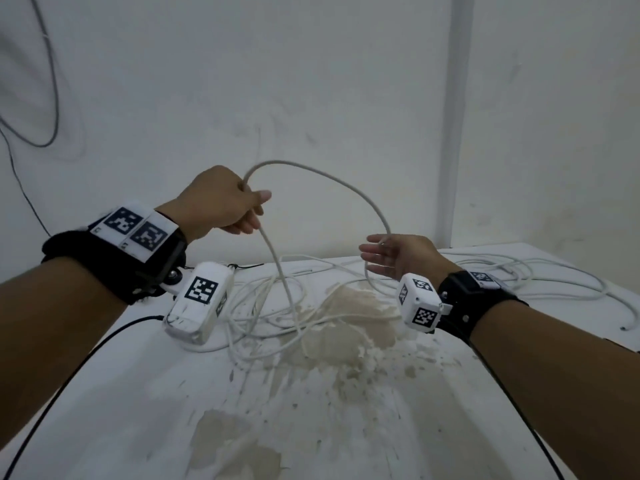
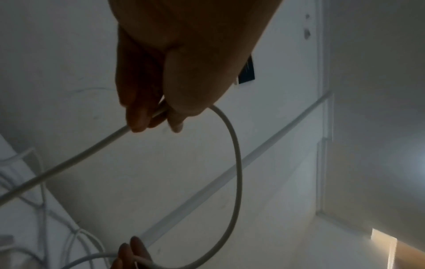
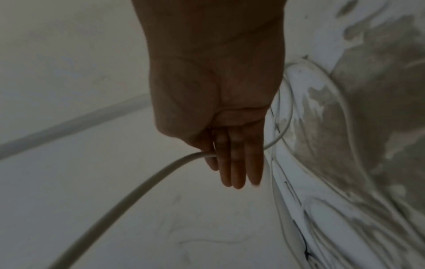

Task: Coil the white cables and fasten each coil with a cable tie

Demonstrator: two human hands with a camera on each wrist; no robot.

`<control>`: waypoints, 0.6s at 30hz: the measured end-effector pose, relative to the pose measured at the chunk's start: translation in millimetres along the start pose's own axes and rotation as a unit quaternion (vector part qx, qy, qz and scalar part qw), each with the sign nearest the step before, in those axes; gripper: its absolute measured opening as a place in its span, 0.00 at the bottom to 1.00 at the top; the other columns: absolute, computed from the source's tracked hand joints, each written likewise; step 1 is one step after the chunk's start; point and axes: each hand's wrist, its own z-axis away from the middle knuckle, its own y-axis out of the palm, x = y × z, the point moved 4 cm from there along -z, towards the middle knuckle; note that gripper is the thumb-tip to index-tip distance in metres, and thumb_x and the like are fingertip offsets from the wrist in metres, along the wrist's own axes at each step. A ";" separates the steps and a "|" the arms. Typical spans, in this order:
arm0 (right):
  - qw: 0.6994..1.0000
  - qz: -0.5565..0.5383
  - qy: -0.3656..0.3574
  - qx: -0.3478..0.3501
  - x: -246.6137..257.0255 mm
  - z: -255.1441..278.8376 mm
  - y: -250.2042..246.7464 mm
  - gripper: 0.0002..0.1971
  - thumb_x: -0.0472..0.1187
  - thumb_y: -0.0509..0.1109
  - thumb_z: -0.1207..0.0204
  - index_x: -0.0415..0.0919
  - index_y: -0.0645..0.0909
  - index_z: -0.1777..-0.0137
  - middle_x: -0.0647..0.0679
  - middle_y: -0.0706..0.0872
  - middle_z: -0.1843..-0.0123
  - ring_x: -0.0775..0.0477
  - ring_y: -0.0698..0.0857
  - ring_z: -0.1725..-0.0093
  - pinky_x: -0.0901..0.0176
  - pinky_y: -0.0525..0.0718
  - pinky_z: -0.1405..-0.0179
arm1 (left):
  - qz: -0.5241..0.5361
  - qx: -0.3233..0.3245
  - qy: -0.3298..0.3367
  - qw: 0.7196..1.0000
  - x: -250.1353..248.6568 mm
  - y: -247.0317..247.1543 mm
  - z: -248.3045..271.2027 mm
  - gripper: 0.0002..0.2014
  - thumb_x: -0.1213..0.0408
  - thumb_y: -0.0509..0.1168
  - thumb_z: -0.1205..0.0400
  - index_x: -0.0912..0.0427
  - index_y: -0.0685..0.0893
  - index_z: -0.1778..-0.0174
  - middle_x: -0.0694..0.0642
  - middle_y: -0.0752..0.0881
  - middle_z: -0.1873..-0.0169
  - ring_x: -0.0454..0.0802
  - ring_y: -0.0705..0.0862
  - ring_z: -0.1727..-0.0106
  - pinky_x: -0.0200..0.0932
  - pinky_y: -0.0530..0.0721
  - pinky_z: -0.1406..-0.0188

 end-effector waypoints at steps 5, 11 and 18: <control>0.998 -0.027 -0.024 -0.043 3.5 -4.5 4.6 0.09 0.38 0.68 0.16 0.29 0.81 0.48 0.39 0.84 0.68 0.49 0.83 0.76 0.60 0.87 0.75 | 0.160 0.006 0.013 0.987 -18.3 -12.8 10.0 0.10 0.79 0.60 0.17 0.72 0.87 0.50 0.67 0.92 0.60 0.59 0.93 0.56 0.43 0.92 0.56; 0.993 0.041 -0.016 -0.107 8.0 -10.5 3.6 0.07 0.29 0.58 0.13 0.34 0.72 0.37 0.38 0.83 0.65 0.53 0.74 0.84 0.68 0.75 0.84 | 0.253 -0.041 0.066 0.964 -40.7 -31.4 18.9 0.09 0.69 0.71 0.19 0.74 0.88 0.50 0.68 0.91 0.59 0.55 0.92 0.60 0.40 0.89 0.60; 0.980 0.161 -0.013 -0.120 20.1 -10.1 -8.0 0.15 0.45 0.64 0.13 0.33 0.83 0.54 0.48 0.70 0.73 0.52 0.63 0.76 0.63 0.62 0.81 | 0.145 -0.023 0.041 0.988 -36.1 -26.4 3.3 0.13 0.78 0.68 0.19 0.66 0.81 0.40 0.66 0.90 0.58 0.49 0.90 0.67 0.39 0.89 0.66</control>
